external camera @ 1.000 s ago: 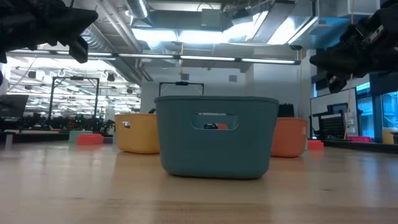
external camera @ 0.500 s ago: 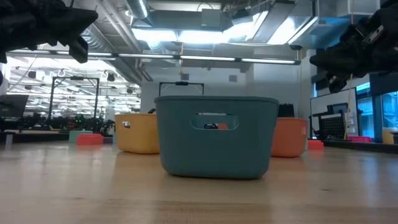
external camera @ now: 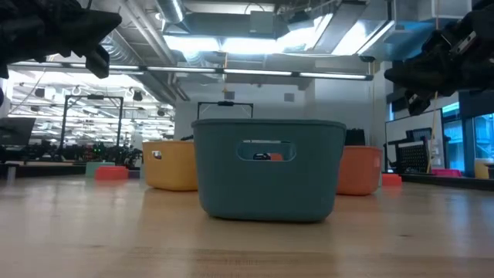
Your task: Sort & place blocks by color
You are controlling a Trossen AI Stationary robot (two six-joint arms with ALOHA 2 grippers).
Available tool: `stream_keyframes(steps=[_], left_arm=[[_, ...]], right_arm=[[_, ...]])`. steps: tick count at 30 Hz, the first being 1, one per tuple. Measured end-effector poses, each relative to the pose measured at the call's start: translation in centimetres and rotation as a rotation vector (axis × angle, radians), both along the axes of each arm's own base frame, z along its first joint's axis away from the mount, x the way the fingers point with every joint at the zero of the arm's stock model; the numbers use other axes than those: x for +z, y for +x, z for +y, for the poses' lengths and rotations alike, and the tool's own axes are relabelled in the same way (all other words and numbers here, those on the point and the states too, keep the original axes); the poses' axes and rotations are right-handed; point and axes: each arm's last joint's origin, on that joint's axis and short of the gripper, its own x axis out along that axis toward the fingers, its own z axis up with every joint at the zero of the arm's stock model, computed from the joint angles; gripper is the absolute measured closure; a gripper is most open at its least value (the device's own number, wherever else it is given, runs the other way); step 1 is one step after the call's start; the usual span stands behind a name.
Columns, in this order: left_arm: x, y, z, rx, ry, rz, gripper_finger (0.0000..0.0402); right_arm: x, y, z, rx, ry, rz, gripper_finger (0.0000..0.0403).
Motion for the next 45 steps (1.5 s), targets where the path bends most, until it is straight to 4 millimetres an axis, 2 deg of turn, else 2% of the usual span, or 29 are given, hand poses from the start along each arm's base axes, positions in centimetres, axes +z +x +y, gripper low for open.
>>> stream_keyframes(steps=[36,39,42,45], left_arm=[[0.0,0.0,0.0,0.000,0.000,0.001,0.0401],[0.0,0.0,0.0,0.000,0.000,0.001,0.0401],[0.0,0.0,0.0,0.000,0.000,0.001,0.0401],[0.0,0.0,0.0,0.000,0.000,0.001,0.0401]], right_arm=[[0.0,0.0,0.0,0.000,0.000,-0.001,0.0389],[0.1,0.0,-0.1,-0.026,-0.045,-0.010,0.0389],[0.6,0.0,-0.1,-0.033,0.023,-0.068,0.0389],[1.8,-0.2,-0.1,-0.042,0.150,-0.200,0.0389]])
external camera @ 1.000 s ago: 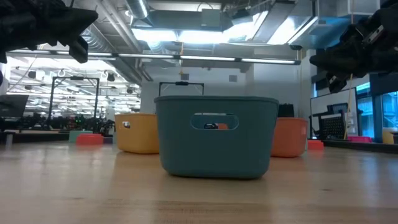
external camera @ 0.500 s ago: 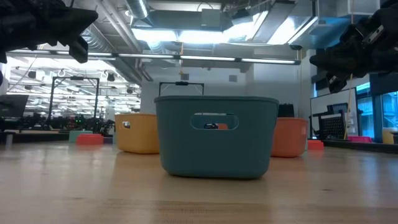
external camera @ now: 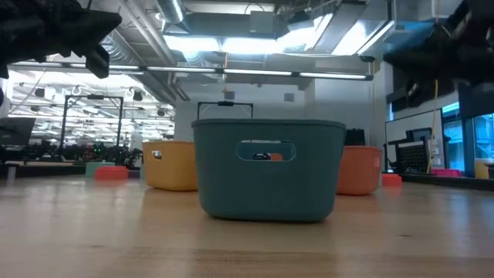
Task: Sort & place blocks by color
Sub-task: Put the right orange studded block into the yellow bin
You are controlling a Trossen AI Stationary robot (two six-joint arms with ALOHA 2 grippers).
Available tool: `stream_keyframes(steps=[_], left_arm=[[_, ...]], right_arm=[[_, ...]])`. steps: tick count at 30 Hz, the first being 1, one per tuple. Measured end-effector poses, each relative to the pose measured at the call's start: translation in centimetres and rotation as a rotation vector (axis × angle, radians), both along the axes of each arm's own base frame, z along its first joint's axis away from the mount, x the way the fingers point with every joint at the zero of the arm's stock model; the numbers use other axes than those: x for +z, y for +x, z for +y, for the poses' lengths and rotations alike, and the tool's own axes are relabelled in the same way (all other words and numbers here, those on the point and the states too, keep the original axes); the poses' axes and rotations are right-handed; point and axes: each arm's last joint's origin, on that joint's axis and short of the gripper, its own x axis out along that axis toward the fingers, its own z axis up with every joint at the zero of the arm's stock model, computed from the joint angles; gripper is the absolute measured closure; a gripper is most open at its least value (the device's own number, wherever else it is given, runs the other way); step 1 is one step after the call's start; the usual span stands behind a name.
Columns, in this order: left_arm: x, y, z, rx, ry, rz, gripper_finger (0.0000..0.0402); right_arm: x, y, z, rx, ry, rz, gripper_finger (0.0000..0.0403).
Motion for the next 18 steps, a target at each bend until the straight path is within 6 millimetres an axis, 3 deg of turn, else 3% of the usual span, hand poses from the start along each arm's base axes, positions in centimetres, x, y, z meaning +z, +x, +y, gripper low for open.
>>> stream_keyframes(steps=[6,10,13,18], left_arm=[[0.0,0.0,0.0,0.000,0.000,-0.001,0.0401],[0.0,0.0,0.0,0.000,0.000,0.000,0.0401],[0.0,0.0,0.0,0.000,0.000,0.000,0.0401],[0.0,0.0,0.0,0.000,0.000,0.000,0.0401]], right_arm=[[3.0,-1.3,-0.4,-0.133,0.207,-0.388,0.0389],[5.2,-2.3,-0.5,-0.209,0.187,-0.582,0.0388],[7.9,-2.1,-0.5,-0.259,0.139,-0.526,0.0377],[12.6,0.2,-1.0,-0.313,0.093,-0.135,0.0322]])
